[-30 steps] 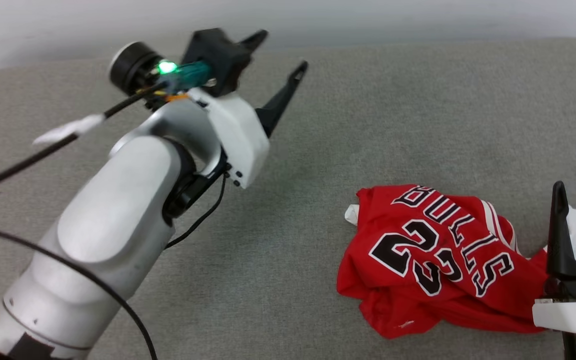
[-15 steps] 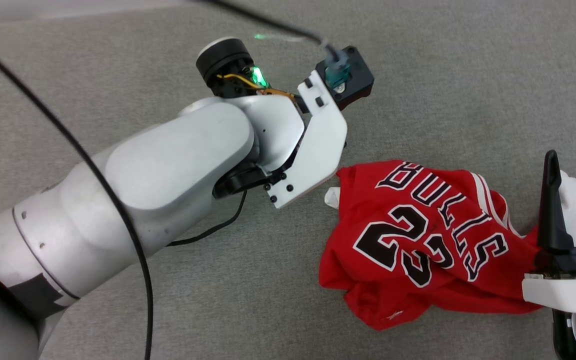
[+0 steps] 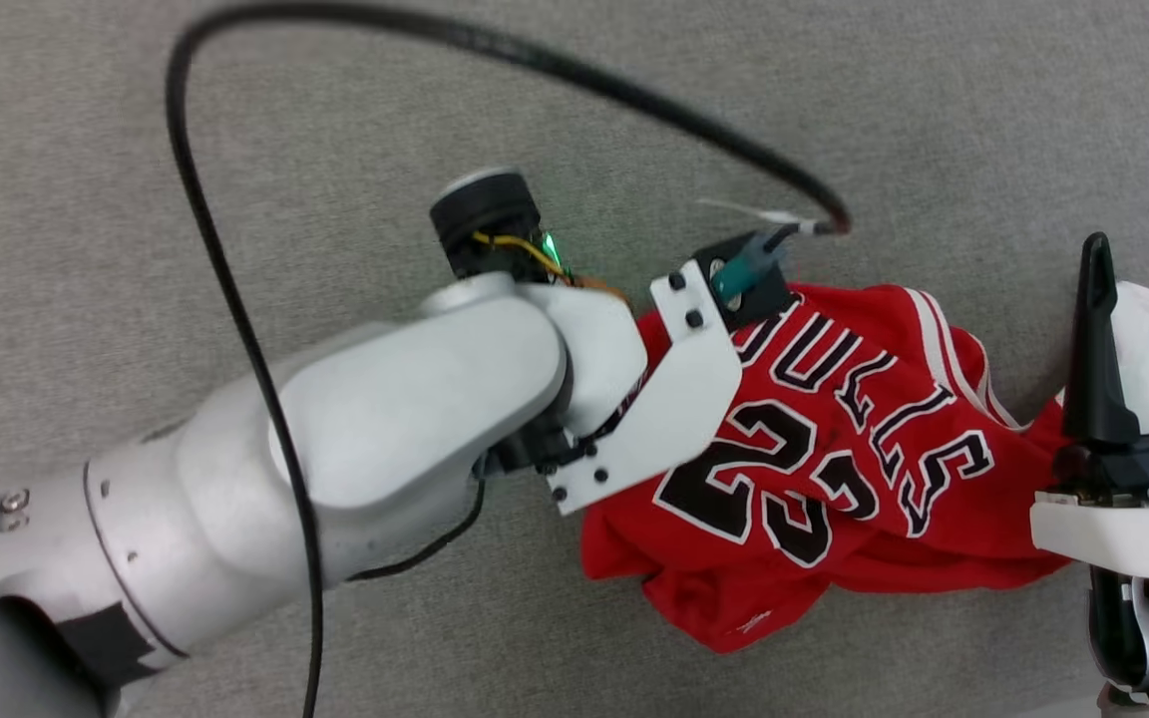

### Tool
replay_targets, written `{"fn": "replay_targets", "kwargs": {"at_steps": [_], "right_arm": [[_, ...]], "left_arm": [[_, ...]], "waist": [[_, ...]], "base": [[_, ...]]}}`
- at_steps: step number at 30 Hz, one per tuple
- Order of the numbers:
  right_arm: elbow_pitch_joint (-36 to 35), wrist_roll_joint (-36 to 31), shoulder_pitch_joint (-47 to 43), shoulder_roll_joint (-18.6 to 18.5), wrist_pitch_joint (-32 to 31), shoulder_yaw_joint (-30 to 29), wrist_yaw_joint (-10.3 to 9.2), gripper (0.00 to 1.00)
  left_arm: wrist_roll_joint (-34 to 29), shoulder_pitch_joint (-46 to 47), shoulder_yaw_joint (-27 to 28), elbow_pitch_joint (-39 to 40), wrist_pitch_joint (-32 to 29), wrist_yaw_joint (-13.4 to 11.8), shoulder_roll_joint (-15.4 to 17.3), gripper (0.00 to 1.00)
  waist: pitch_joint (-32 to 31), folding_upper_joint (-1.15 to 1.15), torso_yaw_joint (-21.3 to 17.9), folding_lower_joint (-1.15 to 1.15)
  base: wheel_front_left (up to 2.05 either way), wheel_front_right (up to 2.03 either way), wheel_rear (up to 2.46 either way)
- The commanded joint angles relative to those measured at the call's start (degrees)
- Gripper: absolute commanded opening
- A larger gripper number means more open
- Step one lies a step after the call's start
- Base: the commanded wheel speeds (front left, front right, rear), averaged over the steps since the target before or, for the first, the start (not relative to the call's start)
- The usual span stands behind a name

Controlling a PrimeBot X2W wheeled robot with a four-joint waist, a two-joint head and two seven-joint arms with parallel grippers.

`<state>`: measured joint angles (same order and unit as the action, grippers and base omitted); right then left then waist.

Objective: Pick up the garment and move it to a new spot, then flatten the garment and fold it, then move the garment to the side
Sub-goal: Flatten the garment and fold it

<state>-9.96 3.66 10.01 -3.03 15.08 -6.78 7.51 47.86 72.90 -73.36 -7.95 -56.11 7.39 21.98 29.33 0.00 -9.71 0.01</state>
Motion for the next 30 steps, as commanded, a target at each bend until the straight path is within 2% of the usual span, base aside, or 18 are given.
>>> {"fn": "replay_targets", "kwargs": {"at_steps": [1, 5, 6, 7, 8, 12, 16, 20, 25, 30], "right_arm": [[0.2, 0.5, 1.0, 0.2, 0.1, 0.0, -0.04, 1.0], [0.5, 1.1, 1.8, 0.2, 0.1, 0.0, -0.04, 1.0], [0.5, 1.1, 1.9, 0.2, 0.1, -0.1, -0.04, 1.0], [0.5, 0.7, 1.9, 0.2, 0.1, -0.2, -0.04, 1.0], [0.4, 0.3, 1.9, 0.2, 0.1, -0.1, -0.04, 1.0], [0.5, -0.7, 1.7, 0.2, 0.1, -0.2, -0.04, 1.0], [0.7, -1.8, 0.3, 0.2, 0.1, -0.7, -0.04, 1.0], [0.5, -3.0, -1.4, 0.2, 0.1, -1.0, -0.04, 1.0], [0.5, -3.9, -3.8, 0.2, 0.1, -1.2, -0.04, 1.0], [0.2, -3.9, -5.7, 0.2, 0.1, -1.5, -0.04, 1.0]], "left_arm": [[-1.0, -2.5, 0.0, 1.2, -3.0, 0.0, 0.9, 1.0], [-2.9, -6.2, -0.6, 3.3, -7.0, 0.0, 2.3, 1.0], [-3.0, -7.1, -0.9, 3.9, -8.3, 0.0, 2.4, 0.8], [-3.2, -7.7, -1.0, 4.4, -8.9, 0.1, 2.6, 0.21], [-3.3, -7.9, -1.0, 4.7, -9.1, 0.1, 2.8, 0.0], [-3.5, -6.8, -0.5, 5.3, -7.5, 0.0, 2.8, 0.0], [-3.3, -4.0, 0.0, 5.0, -1.2, 0.0, 1.9, 0.0], [-3.3, -2.5, 0.0, 5.1, 6.1, 0.0, 2.7, 0.0], [-4.8, -0.5, 0.0, 3.5, 15.8, 0.0, 7.2, 0.0], [-6.3, -1.7, 0.0, 0.0, 21.8, 0.0, 14.0, 0.0]], "waist": [[1.4, 0.0, -1.5, -0.01], [1.9, 0.0, -2.1, -0.01], [2.0, 0.0, -2.2, -0.01], [2.0, 0.0, -2.2, -0.01], [1.9, 0.0, -2.2, -0.01], [0.7, 0.0, -1.5, -0.01], [-2.5, 0.0, 0.1, -0.01], [-6.6, 0.0, 2.1, -0.01], [-10.8, 0.0, 4.9, -0.01], [-13.1, 0.0, 7.0, -0.01]], "base": [[0.0, 0.0, 0.0], [0.0, 0.0, 0.0], [0.0, 0.0, 0.0], [0.0, 0.0, 0.0], [0.0, 0.0, 0.0], [0.0, 0.0, 0.0], [0.0, 0.0, 0.0], [0.0, 0.0, 0.0], [0.0, 0.0, 0.0], [0.0, 0.0, 0.0]]}}
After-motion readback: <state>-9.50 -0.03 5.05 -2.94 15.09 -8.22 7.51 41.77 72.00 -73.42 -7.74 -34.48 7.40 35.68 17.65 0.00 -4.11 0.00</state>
